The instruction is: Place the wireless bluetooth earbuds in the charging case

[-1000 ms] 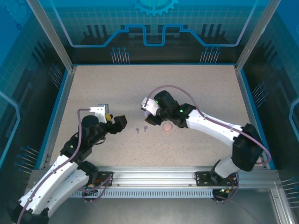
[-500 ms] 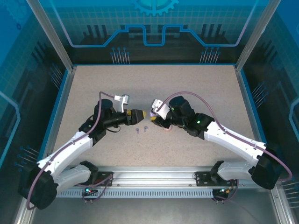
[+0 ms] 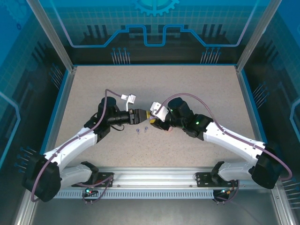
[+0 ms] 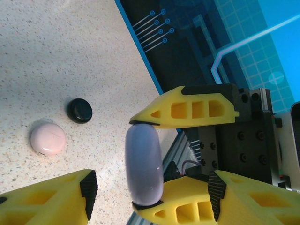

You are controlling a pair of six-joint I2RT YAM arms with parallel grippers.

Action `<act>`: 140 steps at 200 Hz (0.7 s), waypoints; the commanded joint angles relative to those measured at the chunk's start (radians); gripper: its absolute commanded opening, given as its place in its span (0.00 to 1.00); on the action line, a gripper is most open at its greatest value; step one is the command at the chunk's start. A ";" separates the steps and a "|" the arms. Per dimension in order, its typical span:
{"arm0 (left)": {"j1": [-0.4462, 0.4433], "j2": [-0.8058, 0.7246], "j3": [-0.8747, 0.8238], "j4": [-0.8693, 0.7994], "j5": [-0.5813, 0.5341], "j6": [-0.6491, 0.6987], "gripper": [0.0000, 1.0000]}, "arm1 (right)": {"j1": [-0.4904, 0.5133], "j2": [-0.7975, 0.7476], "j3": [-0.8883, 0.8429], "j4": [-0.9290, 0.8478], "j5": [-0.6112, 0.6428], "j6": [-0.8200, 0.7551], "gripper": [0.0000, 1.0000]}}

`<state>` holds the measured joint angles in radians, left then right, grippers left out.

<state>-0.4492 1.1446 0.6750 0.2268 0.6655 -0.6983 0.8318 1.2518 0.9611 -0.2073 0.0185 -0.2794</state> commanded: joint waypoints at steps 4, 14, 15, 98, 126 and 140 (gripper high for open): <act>-0.014 0.017 0.038 0.022 0.054 -0.005 0.64 | 0.015 0.016 0.039 0.031 -0.013 -0.018 0.43; -0.016 0.025 0.040 0.014 0.055 -0.004 0.63 | 0.016 0.018 0.042 0.032 -0.014 -0.019 0.43; -0.016 0.025 0.040 0.013 0.055 -0.003 0.63 | 0.016 0.018 0.042 0.032 -0.014 -0.018 0.43; -0.025 0.070 0.043 0.051 0.092 -0.023 0.50 | 0.027 0.028 0.060 0.048 -0.017 -0.019 0.43; -0.026 0.082 0.047 0.057 0.107 -0.030 0.40 | 0.028 0.035 0.070 0.046 -0.002 -0.027 0.43; -0.028 0.083 0.049 0.057 0.113 -0.030 0.35 | 0.028 0.039 0.075 0.042 0.004 -0.030 0.44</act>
<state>-0.4652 1.2190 0.6922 0.2543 0.7155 -0.7280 0.8444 1.2778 0.9913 -0.1986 0.0227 -0.2974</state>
